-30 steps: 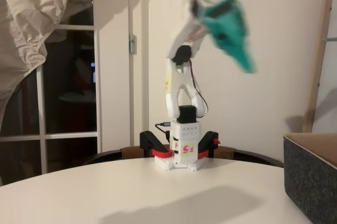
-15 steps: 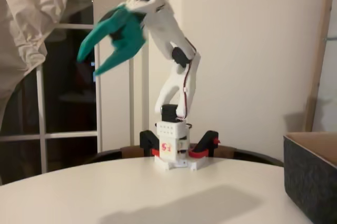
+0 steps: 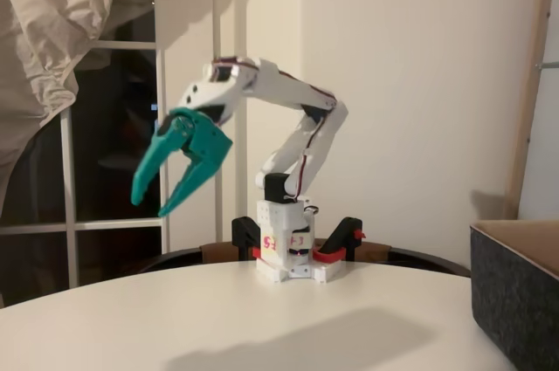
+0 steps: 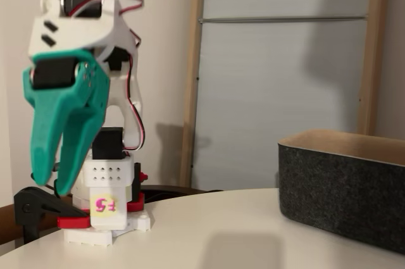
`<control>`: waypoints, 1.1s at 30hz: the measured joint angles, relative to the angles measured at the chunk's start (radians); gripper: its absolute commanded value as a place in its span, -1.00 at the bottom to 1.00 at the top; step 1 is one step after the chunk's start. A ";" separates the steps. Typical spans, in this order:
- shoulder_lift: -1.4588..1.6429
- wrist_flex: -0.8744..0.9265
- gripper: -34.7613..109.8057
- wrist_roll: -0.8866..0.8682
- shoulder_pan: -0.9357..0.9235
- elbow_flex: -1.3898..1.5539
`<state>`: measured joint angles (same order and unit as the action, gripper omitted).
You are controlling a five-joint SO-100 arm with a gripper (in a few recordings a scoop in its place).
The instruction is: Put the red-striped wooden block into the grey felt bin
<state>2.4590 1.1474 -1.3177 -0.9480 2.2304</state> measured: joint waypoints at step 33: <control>0.704 -0.296 -0.52 0.017 -0.018 0.893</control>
<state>3.1631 0.8514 -1.3008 -0.9664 3.1232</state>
